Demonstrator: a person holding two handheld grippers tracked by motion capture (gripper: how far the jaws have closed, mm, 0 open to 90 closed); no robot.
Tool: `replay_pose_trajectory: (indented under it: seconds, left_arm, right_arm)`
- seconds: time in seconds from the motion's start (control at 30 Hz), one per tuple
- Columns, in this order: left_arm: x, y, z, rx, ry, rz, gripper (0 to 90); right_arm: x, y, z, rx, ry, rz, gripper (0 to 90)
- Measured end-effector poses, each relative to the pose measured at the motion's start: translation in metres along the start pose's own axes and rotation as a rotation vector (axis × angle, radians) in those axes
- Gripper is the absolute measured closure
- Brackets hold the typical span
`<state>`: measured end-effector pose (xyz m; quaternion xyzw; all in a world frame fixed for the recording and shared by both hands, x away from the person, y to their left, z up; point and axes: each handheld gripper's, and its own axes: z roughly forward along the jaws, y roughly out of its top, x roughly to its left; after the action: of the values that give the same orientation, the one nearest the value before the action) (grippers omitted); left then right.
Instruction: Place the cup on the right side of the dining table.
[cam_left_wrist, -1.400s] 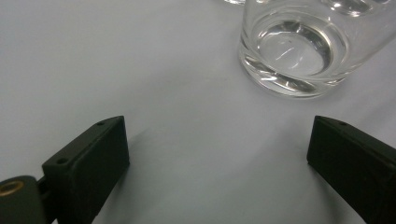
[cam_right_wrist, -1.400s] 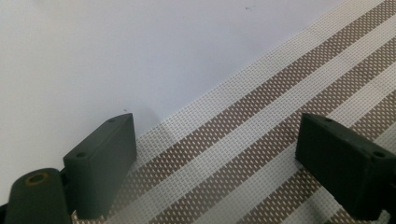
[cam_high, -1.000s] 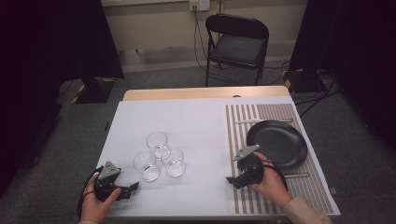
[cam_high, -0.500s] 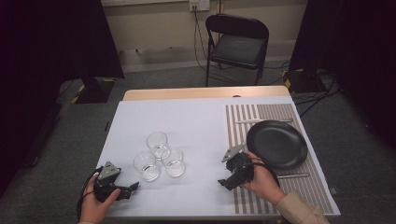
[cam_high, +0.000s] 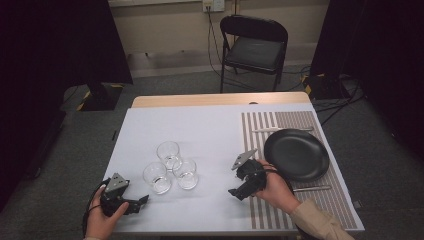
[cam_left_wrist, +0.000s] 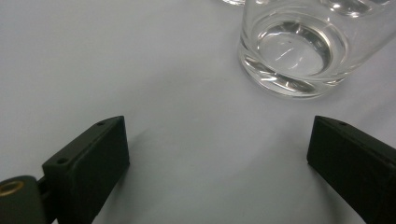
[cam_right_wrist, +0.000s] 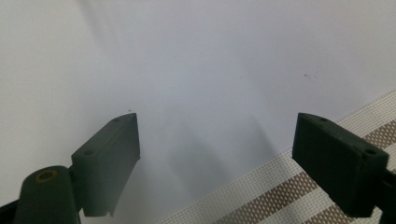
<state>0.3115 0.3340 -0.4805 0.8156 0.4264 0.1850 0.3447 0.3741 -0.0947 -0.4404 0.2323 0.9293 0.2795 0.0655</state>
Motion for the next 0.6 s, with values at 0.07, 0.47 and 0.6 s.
replay_pose_trajectory:
  seconds: [0.07,0.47,0.6]
  left_arm:
    - [0.000,0.000,0.000,0.000,0.000,0.000,4.7]
    - [0.000,0.000,0.000,-0.001,0.000,0.000,4.8]
    - [0.000,0.000,0.000,-0.001,-0.001,-0.001,4.7]
  right_arm:
    - [-0.001,0.002,0.000,0.000,-0.001,-0.004,14.4]
    - [-0.001,0.016,-0.001,0.007,0.010,-0.021,14.4]
    - [-0.001,0.021,-0.001,0.007,0.015,-0.027,14.4]
